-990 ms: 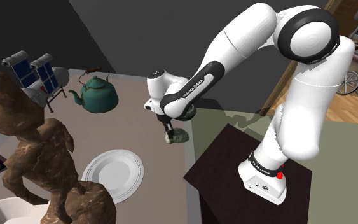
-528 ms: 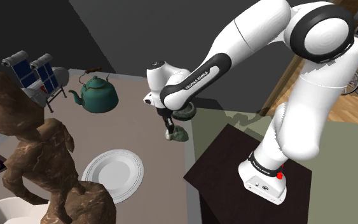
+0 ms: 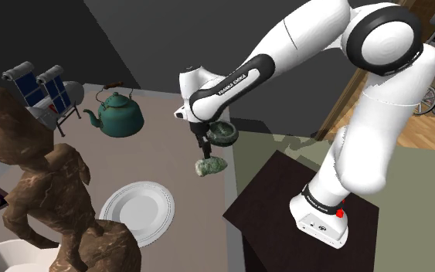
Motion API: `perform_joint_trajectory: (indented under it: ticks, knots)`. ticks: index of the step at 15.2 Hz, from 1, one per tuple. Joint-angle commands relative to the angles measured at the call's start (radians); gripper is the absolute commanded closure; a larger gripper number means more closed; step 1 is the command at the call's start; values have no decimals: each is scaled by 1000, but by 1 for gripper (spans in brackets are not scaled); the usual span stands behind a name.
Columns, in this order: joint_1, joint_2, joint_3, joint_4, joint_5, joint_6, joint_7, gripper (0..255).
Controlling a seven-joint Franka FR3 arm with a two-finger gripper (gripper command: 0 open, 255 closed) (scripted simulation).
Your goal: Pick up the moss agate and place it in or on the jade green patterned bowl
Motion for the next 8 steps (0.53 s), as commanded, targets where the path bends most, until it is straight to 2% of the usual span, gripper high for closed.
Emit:
perform_joint_trajectory:
  ticks: [1,2,8]
  knots:
    - [-74,106,1,98,188,-47,-213,0]
    - [-111,158,8,148,253,-82,-286,0]
    - [-109,193,24,107,263,-5,-291,0]
